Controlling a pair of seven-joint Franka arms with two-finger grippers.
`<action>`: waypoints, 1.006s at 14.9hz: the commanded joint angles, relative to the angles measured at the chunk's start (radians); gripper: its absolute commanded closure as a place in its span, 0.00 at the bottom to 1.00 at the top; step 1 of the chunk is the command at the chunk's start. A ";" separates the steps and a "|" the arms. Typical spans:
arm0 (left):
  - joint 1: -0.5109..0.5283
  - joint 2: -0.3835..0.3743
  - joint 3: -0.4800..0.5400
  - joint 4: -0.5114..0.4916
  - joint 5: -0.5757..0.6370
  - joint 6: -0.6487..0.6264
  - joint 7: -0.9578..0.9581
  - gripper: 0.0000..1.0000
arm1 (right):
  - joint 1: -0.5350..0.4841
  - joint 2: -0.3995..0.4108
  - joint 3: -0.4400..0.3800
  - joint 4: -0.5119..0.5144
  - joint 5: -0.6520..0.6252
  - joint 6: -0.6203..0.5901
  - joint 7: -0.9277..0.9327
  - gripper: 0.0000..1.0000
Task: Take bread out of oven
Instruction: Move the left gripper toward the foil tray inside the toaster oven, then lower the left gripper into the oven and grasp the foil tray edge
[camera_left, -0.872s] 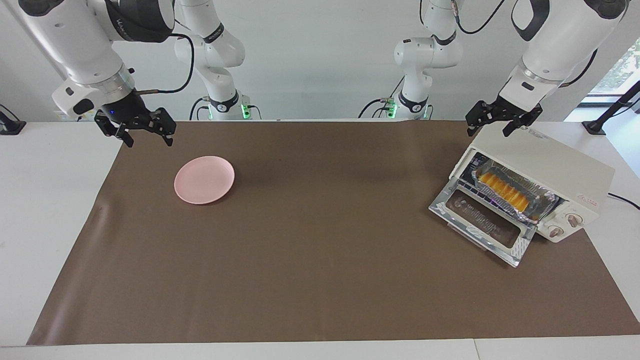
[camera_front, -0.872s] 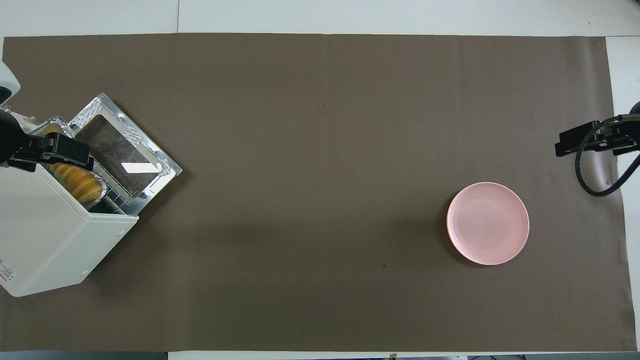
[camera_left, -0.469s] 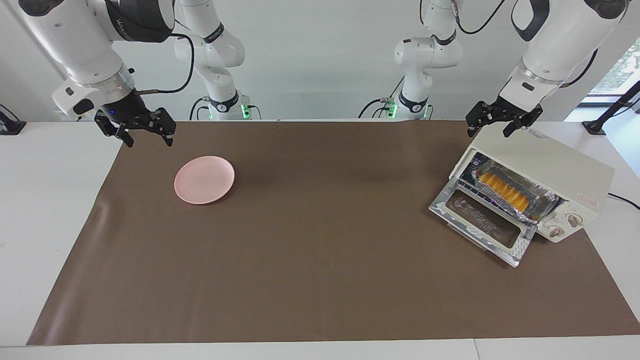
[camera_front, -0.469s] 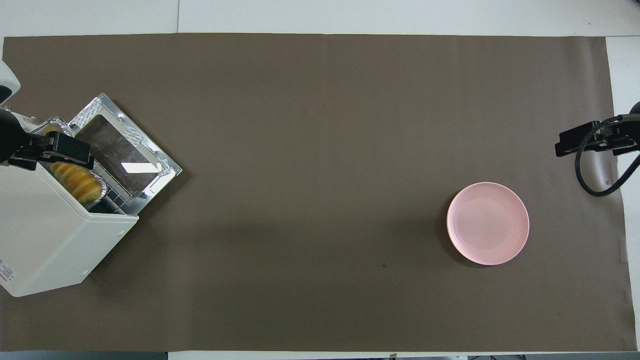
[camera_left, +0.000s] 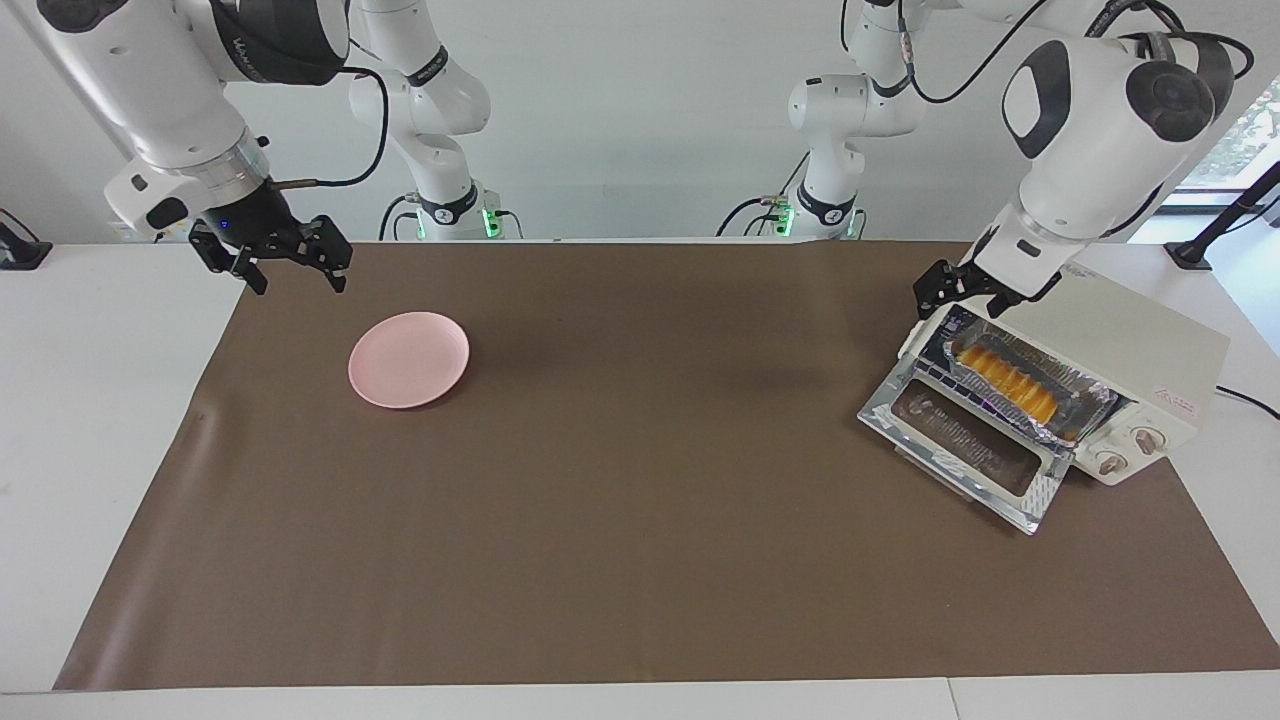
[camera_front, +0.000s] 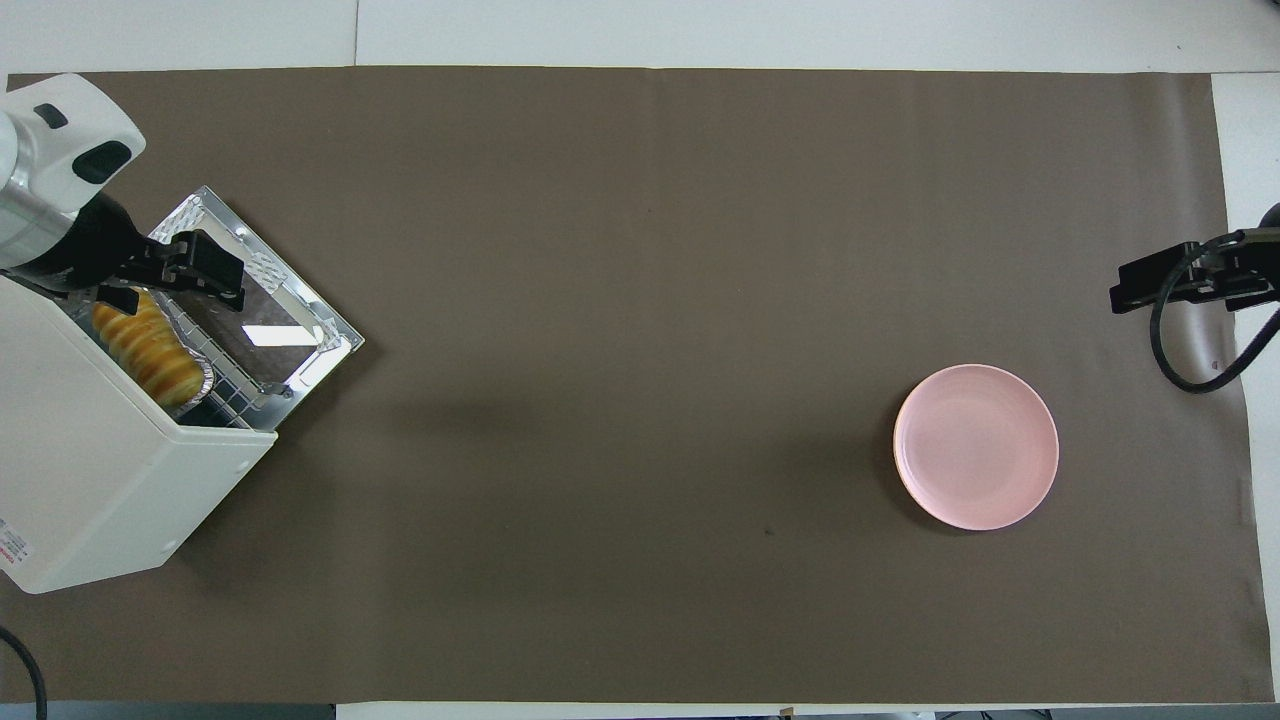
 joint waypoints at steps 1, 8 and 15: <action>-0.031 0.146 0.049 0.161 0.038 -0.010 -0.088 0.00 | -0.015 -0.026 0.012 -0.025 -0.015 -0.007 -0.021 0.00; -0.041 0.253 0.091 0.154 0.153 0.140 -0.337 0.00 | -0.014 -0.026 0.012 -0.025 -0.015 -0.007 -0.021 0.00; -0.038 0.235 0.127 -0.007 0.164 0.234 -0.443 0.00 | -0.014 -0.026 0.012 -0.025 -0.015 -0.007 -0.021 0.00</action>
